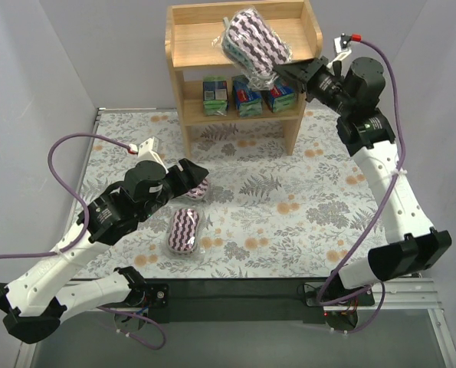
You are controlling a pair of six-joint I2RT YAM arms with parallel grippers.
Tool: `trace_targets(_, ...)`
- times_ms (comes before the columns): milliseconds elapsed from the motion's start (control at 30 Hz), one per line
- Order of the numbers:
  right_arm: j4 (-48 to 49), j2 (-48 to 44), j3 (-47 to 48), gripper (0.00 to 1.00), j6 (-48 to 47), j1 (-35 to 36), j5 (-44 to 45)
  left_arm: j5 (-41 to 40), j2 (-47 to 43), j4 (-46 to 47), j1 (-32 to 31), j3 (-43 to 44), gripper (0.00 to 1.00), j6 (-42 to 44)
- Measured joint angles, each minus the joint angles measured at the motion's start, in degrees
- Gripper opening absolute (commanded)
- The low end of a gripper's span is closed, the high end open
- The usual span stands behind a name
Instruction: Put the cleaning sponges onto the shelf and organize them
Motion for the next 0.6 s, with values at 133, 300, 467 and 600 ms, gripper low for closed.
trace_targets(133,-0.7,4.8,4.2,0.01,3.7,0.0,8.7,0.0,-0.8,-0.1,0.0,0.0,0.86,-0.2)
trace_targets(300,-3.6,11.0,11.5,0.01,6.4,0.0,18.5,0.0,-2.6,-0.7,0.0,0.0,0.86,-0.7)
trace_targets(467,-5.3,17.4,20.9,0.01,8.1,0.0,24.7,-0.2,-4.8,-2.0,0.0,0.0,0.86,-1.6)
trace_targets(600,-7.6,19.3,23.6,0.01,9.9,0.0,28.1,-0.5,-5.5,-2.9,0.0,0.0,0.86,-1.9)
